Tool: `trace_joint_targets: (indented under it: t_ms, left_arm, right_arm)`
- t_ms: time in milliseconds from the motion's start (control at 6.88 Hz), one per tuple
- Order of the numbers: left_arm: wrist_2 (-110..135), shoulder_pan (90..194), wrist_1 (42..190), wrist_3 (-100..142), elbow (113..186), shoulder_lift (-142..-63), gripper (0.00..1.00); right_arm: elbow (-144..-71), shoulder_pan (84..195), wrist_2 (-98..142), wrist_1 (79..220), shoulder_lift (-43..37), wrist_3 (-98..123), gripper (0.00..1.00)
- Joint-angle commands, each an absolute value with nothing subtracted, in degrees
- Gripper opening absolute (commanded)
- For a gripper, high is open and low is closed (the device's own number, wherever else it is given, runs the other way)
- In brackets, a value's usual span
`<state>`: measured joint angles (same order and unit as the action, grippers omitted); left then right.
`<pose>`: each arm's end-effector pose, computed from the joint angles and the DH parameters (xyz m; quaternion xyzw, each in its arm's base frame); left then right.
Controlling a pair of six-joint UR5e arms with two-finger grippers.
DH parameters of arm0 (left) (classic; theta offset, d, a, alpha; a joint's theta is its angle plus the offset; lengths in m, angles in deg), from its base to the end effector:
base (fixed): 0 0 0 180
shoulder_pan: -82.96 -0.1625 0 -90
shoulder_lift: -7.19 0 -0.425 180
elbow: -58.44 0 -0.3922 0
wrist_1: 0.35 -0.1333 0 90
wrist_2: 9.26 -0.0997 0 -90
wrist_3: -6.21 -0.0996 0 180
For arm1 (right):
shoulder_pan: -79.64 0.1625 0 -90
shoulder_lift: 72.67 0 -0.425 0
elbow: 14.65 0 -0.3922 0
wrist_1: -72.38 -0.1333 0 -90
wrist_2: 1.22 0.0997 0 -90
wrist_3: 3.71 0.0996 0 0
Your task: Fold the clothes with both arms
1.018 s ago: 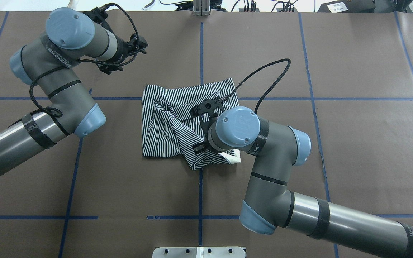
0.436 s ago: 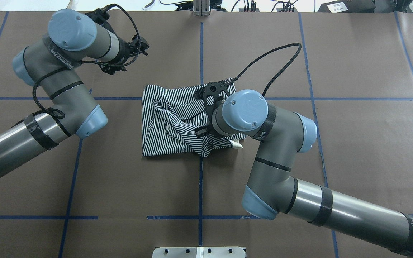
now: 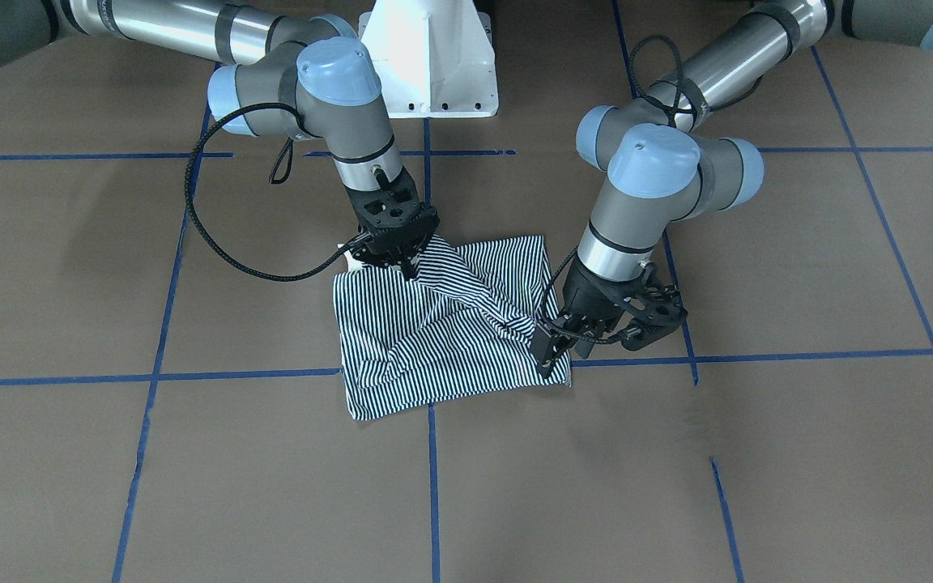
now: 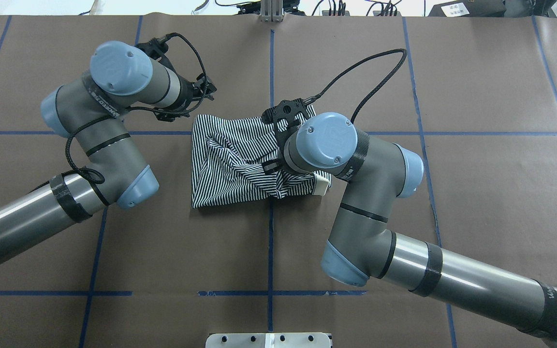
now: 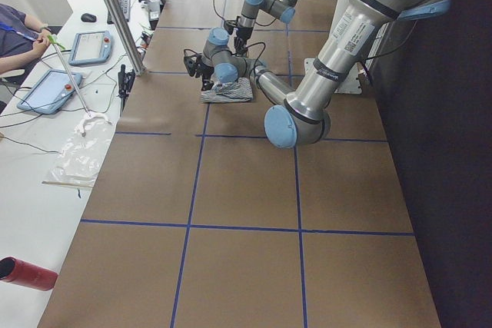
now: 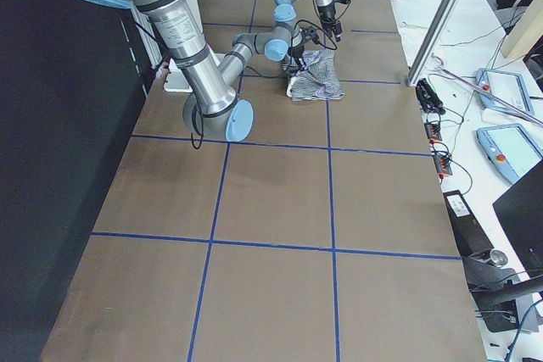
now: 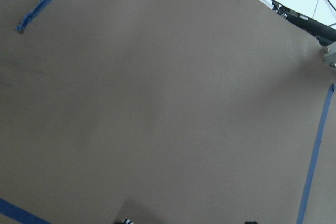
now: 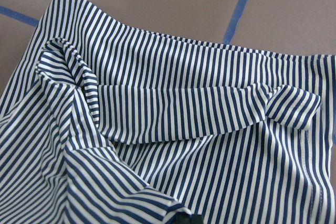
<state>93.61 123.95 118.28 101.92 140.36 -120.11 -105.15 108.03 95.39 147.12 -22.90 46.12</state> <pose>0.4820 -0.5660 0.2764 0.0522 0.4877 -0.2950 0.8200 -0.5662 -0.4445 0.2038 0.2219 -0.4159 -0.1174 0.8741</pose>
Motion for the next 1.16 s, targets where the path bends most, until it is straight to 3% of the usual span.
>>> trace_joint_targets:
  t_ms: [0, 727, 1018]
  left_arm:
    - [91.4, 120.6, 118.0, 102.9, 139.5, -120.4, 0.67]
    - [90.5, 120.3, 117.9, 102.1, 139.1, -119.9, 0.59]
    - [90.6, 120.3, 117.9, 102.2, 139.1, -120.0, 0.50]
  right_arm:
    - [-103.9, 108.3, 95.1, 147.1, -23.5, 46.1, 0.00]
    - [-103.8, 108.3, 95.1, 147.1, -23.5, 46.1, 0.00]
    - [-103.8, 108.3, 95.1, 147.1, -23.5, 46.2, 0.00]
